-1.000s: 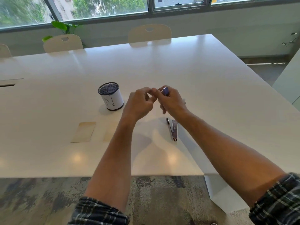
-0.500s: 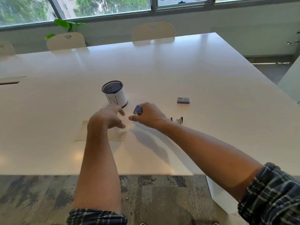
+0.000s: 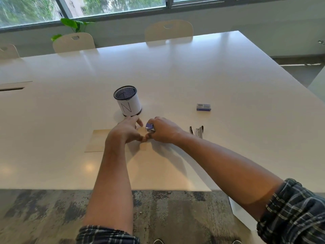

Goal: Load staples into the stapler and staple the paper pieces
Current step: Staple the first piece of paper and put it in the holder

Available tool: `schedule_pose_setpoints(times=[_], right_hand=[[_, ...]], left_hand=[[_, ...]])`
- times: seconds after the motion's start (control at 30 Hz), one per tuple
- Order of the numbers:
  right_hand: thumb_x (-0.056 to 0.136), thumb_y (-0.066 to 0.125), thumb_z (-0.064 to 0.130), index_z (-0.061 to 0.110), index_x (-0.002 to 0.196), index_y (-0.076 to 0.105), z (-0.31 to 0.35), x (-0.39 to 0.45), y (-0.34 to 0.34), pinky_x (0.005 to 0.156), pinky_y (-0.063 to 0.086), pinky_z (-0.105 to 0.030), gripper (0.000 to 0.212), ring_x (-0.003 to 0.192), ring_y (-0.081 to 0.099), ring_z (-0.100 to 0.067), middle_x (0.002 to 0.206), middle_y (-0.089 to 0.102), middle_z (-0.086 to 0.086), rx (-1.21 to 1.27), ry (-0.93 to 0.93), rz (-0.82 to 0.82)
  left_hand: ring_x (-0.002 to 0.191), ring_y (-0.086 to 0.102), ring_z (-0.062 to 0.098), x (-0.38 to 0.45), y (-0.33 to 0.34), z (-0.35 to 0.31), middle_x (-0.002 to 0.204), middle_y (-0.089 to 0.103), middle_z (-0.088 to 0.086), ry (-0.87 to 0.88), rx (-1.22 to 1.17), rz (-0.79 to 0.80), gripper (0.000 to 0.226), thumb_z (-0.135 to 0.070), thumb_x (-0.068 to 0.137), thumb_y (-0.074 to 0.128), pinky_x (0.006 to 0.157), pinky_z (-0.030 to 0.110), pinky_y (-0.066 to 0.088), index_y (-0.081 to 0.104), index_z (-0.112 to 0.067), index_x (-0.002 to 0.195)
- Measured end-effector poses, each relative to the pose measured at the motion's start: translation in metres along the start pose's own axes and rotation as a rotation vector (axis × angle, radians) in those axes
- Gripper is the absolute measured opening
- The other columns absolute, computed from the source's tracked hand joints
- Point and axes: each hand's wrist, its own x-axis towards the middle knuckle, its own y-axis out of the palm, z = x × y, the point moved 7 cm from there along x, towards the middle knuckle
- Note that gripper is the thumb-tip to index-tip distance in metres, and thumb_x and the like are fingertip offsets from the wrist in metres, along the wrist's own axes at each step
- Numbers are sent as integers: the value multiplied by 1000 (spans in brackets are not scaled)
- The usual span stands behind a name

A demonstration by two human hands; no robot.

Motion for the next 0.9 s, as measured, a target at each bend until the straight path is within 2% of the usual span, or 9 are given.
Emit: schedule_pose_setpoints(times=[0.07,0.17,0.33,0.4,0.47,0.57,0.67,0.83,0.9], right_hand=[[90,76,36,14,117,65,-3,1,0,76,48,-35,36,94,60,-23,111,64,-6,13,15,0],[90,76,33,14,117,65,-5,1,-1,73,44,-32,35,93,59,-21,110,64,-4,59,25,-6],[88,76,27,16,124,67,-3,-2,-3,79,45,-31,39,96,58,-21,115,64,-5,97,-4,-14],[88,76,27,17,121,68,-3,-3,-4,78,44,-31,35,95,57,-20,111,63,-3,106,-7,-17],[88,76,27,19,116,69,-3,-4,-6,73,42,-30,30,93,57,-19,104,62,0,125,-4,-26],[86,73,22,20,98,69,-7,-5,-8,61,40,-27,13,83,57,-20,85,62,3,236,20,-29],[86,73,20,17,86,67,-14,-6,-11,61,39,-27,7,68,52,-13,72,57,5,384,60,-61],[85,74,18,15,88,71,-23,-10,-28,65,44,-29,5,68,55,-10,73,62,6,441,48,-131],[83,75,14,19,87,72,-31,-14,-44,61,45,-21,6,65,59,-2,69,65,11,514,50,-202]], left_hand=[[101,56,25,2,4,3,109,56,3,-2,-60,16,61,-29,66,94,92,41,50,57,-27,113],[108,55,28,8,7,6,104,58,3,-11,-79,21,56,-33,65,94,90,40,48,58,-29,108],[116,47,26,11,12,9,116,58,10,-33,-85,23,49,-32,67,91,87,35,45,60,-28,105],[111,44,23,10,13,7,114,55,11,-7,-103,21,44,-30,68,89,75,32,41,60,-28,101],[100,53,25,8,14,4,108,59,13,25,-139,41,41,-27,68,89,68,32,40,58,-27,96],[79,61,25,5,12,-3,93,68,13,92,-177,50,40,-20,67,87,68,35,46,56,-25,92],[72,59,21,2,11,-15,80,65,4,164,-203,9,36,-15,66,83,65,33,46,57,-23,89],[62,56,12,-3,8,-41,80,57,-1,289,-358,-33,47,-22,59,83,58,25,48,60,-29,99],[64,58,6,-4,2,-49,87,60,-2,325,-497,-100,54,-21,61,89,58,18,51,62,-33,107]])
